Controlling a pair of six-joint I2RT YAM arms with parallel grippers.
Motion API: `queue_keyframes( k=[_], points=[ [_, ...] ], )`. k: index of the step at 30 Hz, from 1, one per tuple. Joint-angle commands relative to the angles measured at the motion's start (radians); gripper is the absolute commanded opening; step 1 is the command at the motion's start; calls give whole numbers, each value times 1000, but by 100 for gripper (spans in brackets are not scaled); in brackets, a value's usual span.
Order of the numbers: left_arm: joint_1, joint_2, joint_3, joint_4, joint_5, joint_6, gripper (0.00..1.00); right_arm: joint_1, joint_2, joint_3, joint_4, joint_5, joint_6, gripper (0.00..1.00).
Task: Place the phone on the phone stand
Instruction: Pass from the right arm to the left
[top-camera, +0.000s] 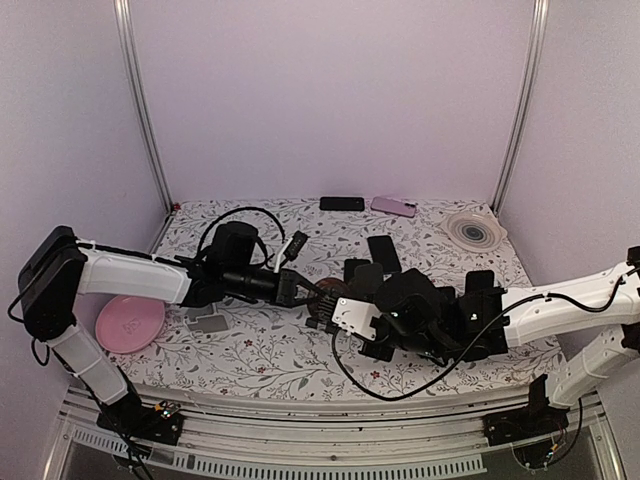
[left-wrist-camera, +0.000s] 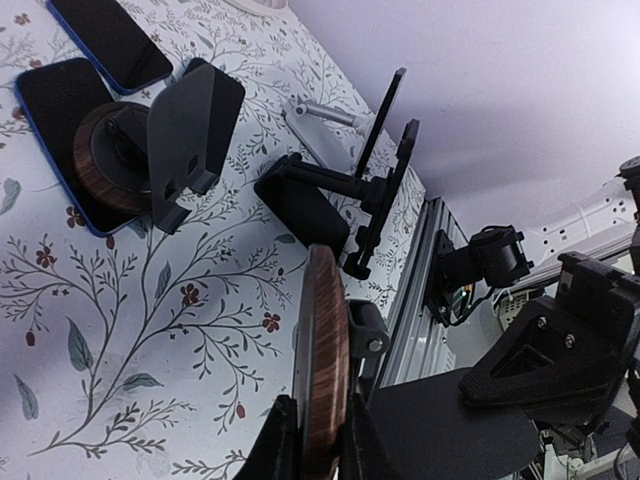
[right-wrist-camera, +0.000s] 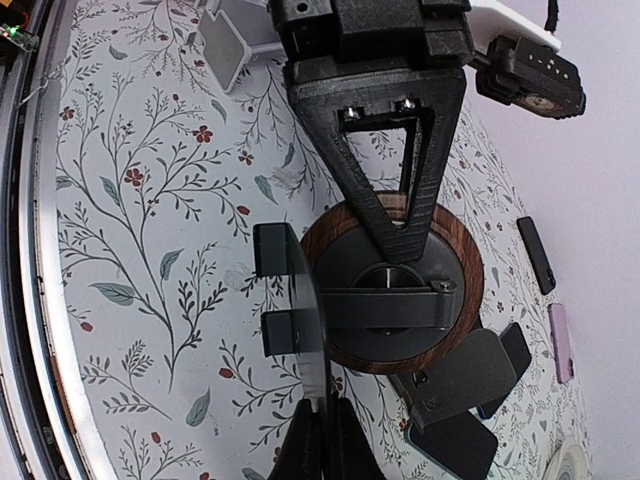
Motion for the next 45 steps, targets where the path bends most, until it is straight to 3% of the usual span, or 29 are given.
queue_keyframes(
  k=[1, 6, 11, 15, 27, 34, 36, 40, 45],
  points=[
    [6, 19, -12, -16, -34, -103, 0, 18, -81, -47, 175, 42, -93, 1],
    [1, 27, -11, -14, -41, -104, 1, 17, -104, -47, 159, 15, -104, 1],
    [-11, 23, -4, -18, -54, -86, 44, 14, -87, 21, 23, -91, -80, 1],
    [-14, -14, -6, -36, -90, -49, 56, 1, -76, 58, -70, -169, -61, 1],
    [-9, -287, -124, -1, -257, 188, 60, -96, -44, 124, -206, -432, 25, 2],
    [-49, -352, -219, 147, -197, 341, 57, -120, -33, 139, -241, -476, 40, 2],
    [-70, -359, -251, 218, -164, 373, 52, -125, -36, 141, -251, -485, 43, 1],
    [-122, -374, -328, 371, -126, 426, 53, -127, -47, 139, -259, -497, 49, 1],
    [-174, -329, -306, 359, -112, 490, 50, -128, -53, 134, -264, -496, 51, 1]
  ],
)
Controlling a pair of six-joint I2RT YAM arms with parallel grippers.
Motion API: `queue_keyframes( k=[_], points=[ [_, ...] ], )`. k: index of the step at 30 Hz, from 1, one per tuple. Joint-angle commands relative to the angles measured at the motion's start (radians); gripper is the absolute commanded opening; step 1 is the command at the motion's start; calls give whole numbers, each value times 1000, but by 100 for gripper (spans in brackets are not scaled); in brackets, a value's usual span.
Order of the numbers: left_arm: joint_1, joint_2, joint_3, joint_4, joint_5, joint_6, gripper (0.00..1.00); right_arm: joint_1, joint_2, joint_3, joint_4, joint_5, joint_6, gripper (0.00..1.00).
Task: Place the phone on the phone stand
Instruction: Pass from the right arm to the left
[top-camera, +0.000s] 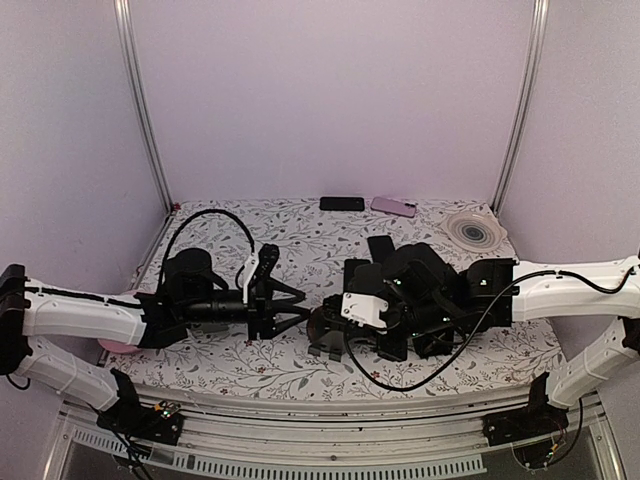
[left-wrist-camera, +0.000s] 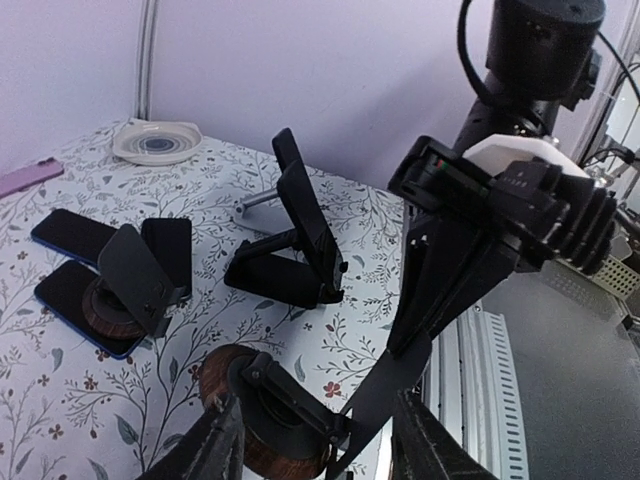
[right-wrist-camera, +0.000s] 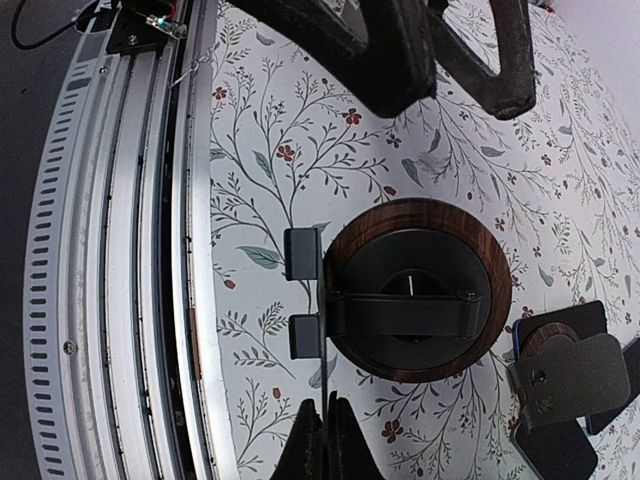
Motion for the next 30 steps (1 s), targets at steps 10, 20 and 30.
queue_keyframes(
  k=[10, 20, 30],
  points=[
    [-90, 61, 39, 36, 61, 170, 43, -7, -28, 26, 4, -18, 24, 2],
    [-148, 73, 61, -46, 47, 237, 40, -11, -27, 27, 0, -19, 25, 2],
    [-174, 116, 98, -77, 18, 253, 36, -12, -18, 38, -5, -32, 28, 2]
  ],
)
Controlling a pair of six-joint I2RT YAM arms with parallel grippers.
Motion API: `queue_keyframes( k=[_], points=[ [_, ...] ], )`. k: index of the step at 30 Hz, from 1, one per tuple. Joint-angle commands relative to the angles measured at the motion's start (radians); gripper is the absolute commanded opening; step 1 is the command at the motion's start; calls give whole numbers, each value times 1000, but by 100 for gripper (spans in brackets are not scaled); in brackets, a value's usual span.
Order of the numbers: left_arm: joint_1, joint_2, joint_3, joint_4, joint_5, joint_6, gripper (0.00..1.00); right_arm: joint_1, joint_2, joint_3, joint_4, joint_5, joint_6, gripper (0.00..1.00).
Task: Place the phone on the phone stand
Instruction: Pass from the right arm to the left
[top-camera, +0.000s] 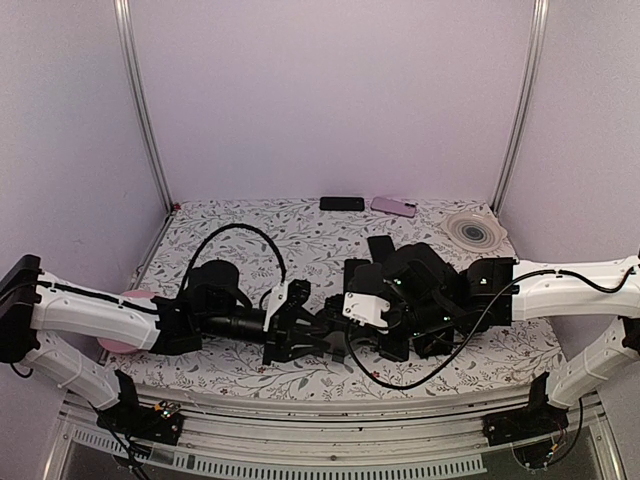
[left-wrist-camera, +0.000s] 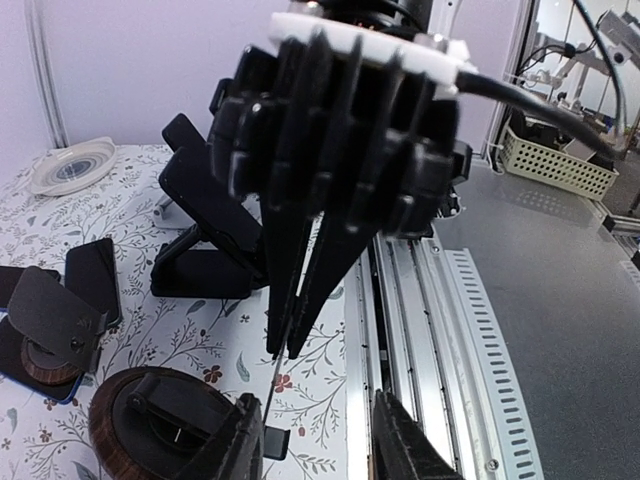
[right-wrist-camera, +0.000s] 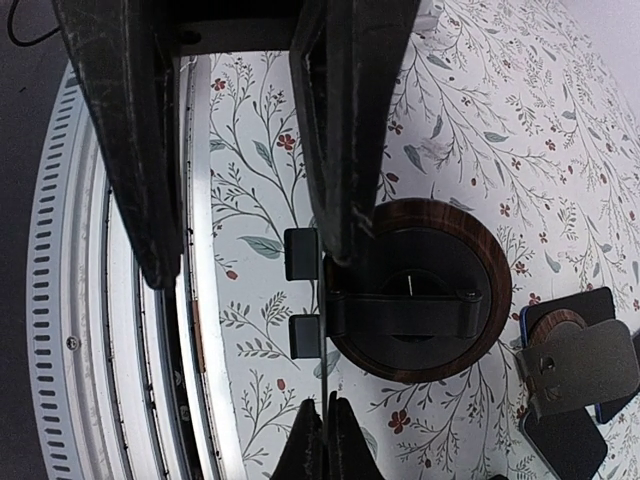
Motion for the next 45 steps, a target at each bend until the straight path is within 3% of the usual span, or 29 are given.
queue_keyframes(
  k=[1, 16, 21, 27, 31, 34, 41, 43, 45],
  points=[
    [-19, 45, 48, -30, -38, 26, 35, -6, -16, 40, 17, -29, 7, 2],
    [-35, 120, 101, -39, -41, 33, 23, -7, -3, 53, 10, -21, 4, 2],
    [-39, 145, 113, -30, -37, 23, 16, -7, 4, 58, 10, -20, 3, 2],
    [-40, 160, 114, -16, -38, 10, 0, -7, 7, 52, 12, -13, 7, 2],
    [-40, 164, 97, 21, -46, -13, 0, -7, 9, 43, 25, -4, 11, 3],
    [-39, 161, 64, 92, -51, -51, 0, -7, 7, 34, 36, 19, 14, 17],
    [-13, 180, -23, 291, -40, -151, 0, -9, -35, -5, 97, 114, 26, 65],
    [-2, 198, -45, 359, -30, -187, 0, -13, -55, -19, 123, 164, 29, 86],
    [10, 219, -64, 429, -22, -223, 0, -21, -77, -38, 154, 216, 38, 100]
  ],
)
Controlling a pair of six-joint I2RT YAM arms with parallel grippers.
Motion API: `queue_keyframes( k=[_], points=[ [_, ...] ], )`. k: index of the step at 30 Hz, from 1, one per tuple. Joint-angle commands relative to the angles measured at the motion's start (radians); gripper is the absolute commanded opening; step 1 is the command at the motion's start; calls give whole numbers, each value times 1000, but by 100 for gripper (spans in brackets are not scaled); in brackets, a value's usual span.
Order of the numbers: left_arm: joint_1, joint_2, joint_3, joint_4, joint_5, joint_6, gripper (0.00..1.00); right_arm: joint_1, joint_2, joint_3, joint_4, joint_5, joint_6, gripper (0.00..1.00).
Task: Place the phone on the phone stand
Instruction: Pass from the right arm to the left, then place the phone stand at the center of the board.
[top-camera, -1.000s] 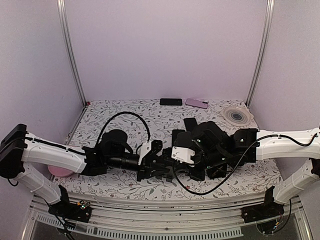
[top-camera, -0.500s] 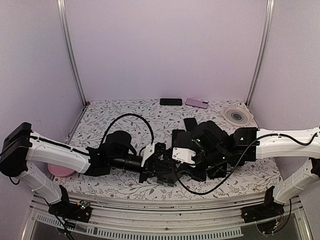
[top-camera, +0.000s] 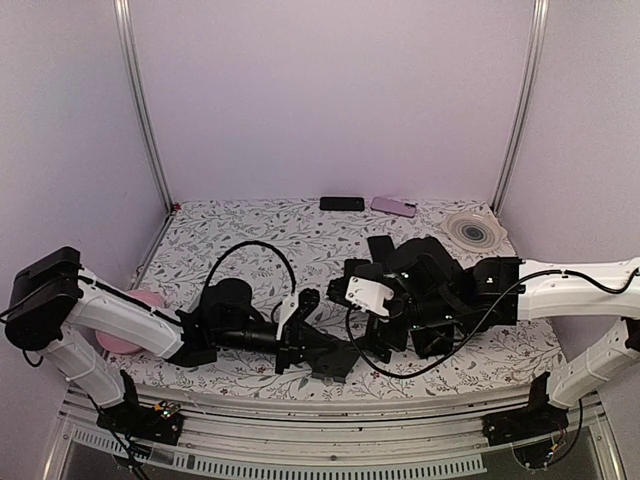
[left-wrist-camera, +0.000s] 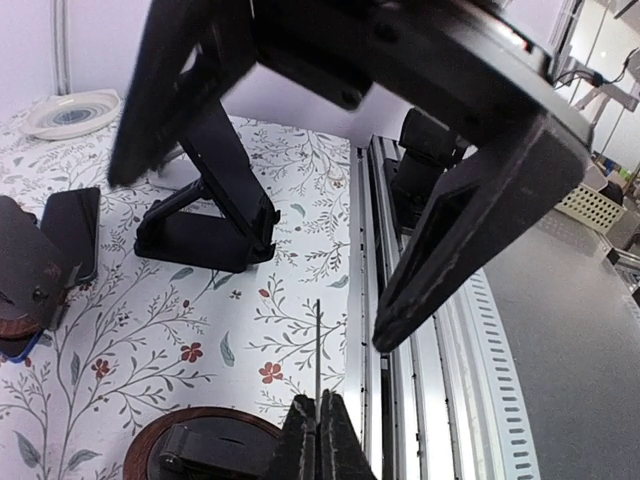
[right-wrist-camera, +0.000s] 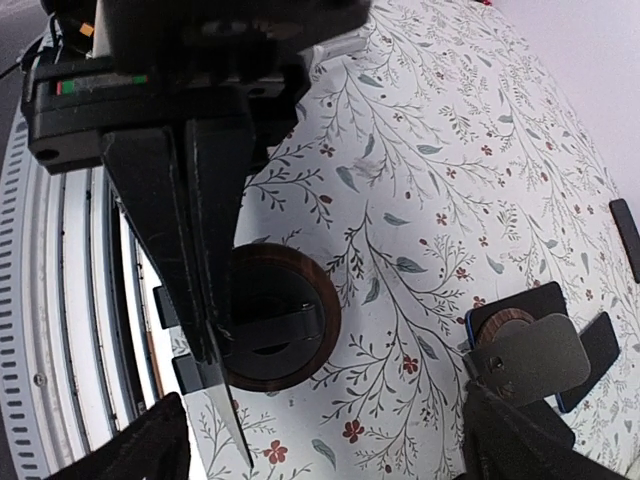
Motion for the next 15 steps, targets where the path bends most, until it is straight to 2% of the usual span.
queue_keyframes(
  k=[1, 3, 6, 11, 15],
  points=[
    [29, 47, -40, 243, 29, -103, 0, -18, -68, -37, 107, 141, 24, 99],
    [42, 76, -45, 294, 41, -140, 0, -30, -88, -58, 160, 242, 42, 99],
    [59, 131, -58, 392, 53, -196, 0, -56, -112, -75, 207, 301, 95, 99],
    [98, 261, -92, 681, 78, -353, 0, -98, -117, -78, 257, 362, 199, 99],
    [111, 355, -93, 821, 87, -419, 0, -150, -106, -64, 260, 365, 287, 99]
  ],
)
